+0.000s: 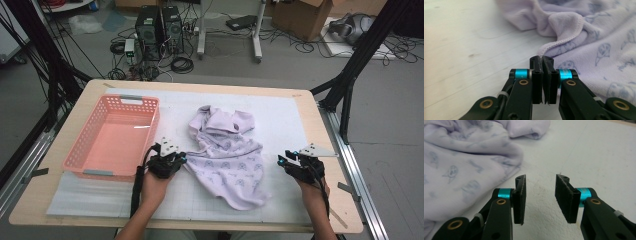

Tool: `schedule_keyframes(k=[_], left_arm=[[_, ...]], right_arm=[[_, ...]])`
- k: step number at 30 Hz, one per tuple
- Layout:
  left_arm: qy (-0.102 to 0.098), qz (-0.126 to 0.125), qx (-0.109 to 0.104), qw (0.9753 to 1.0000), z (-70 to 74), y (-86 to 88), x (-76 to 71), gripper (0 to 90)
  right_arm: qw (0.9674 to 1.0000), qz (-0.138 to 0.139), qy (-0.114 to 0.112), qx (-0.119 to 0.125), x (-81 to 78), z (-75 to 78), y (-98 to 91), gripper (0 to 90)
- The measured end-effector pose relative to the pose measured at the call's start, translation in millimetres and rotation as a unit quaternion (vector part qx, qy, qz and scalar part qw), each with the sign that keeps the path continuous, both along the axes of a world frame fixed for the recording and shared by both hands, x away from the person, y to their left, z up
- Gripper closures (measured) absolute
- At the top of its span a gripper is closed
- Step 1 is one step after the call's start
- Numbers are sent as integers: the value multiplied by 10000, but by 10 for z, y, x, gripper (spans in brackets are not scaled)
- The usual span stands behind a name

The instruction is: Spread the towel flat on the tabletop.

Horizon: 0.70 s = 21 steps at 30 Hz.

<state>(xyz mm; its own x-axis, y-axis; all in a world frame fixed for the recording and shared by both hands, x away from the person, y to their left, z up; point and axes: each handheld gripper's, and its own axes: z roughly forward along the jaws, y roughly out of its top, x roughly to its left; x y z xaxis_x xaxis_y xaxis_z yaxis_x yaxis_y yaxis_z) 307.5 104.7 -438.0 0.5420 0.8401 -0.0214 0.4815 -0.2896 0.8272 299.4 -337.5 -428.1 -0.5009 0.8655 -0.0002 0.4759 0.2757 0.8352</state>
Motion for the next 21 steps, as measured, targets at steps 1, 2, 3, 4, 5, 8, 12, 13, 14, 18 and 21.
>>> schedule_keyframes(k=[1,2,3,4,5,8,12,13,14,18,21], left_arm=[[-13,46,2,10000,-11,27,-16,861],[-30,46,8,10000,-22,50,-34,861],[-49,42,1,10000,-34,62,-52,860],[-66,21,-12,10000,-43,68,-69,860],[-98,-11,13,10000,-49,70,-85,860],[-169,-19,-10,9999,-59,70,-111,860],[-132,-37,-104,9999,-80,97,-107,860],[-111,-38,-118,9999,-86,100,-103,860],[-107,-45,-115,9999,-91,98,-98,860],[-128,-60,-163,9998,-90,78,-90,859],[-117,-40,-241,9996,-83,70,-72,860]], right_arm=[[10000,9,51,-22,9,-18,23,601],[9999,36,114,-33,16,-38,57,596],[9998,103,168,-64,28,-58,100,591],[9996,178,223,-64,35,-77,152,588],[9993,260,276,-39,42,-96,206,582],[9973,528,499,103,71,-153,393,547],[9947,762,678,100,87,-216,662,523],[9945,816,658,-23,94,-226,724,525],[9947,815,623,-89,91,-222,775,553],[9921,989,753,-183,114,-190,854,833],[9905,986,542,-795,99,-137,880,848]])
